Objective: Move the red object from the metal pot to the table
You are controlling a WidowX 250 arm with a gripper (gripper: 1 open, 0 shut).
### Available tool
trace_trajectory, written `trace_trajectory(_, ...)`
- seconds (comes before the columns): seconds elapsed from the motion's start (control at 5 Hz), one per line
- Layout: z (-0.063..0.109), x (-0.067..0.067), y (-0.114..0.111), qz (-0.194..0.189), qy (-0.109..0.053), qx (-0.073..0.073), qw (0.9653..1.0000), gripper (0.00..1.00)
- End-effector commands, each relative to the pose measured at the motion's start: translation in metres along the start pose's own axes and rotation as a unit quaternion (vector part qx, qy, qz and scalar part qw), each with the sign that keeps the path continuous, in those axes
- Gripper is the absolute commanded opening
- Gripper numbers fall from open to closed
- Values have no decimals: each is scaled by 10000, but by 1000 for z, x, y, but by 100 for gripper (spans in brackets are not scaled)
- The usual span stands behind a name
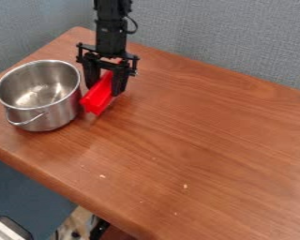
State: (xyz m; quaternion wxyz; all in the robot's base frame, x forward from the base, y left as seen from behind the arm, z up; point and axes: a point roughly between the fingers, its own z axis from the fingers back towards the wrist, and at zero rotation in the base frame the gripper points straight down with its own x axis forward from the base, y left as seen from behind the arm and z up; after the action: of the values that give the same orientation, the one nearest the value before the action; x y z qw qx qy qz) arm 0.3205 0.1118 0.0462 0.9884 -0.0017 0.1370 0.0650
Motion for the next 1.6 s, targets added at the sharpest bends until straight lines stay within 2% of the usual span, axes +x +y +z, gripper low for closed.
trace_trajectory(0.0, 14, 1, 0, -44, -274, 81, 9996, 0)
trace_trajectory(0.2, 10, 0, -5, -130, -280, 89, 9995, 0)
trace_trajectory(0.6, 25, 10, 7, 434, -294, -80, 9986, 0)
trace_trajectory(0.8, 31, 16, 15, 729, -283, -150, 9968, 0)
trace_trajectory(1.2, 30, 25, 11, 673, -268, -104, 9973, 0)
trace_trajectory(1.4, 35, 19, 2, 300, -293, 1, 9991, 0)
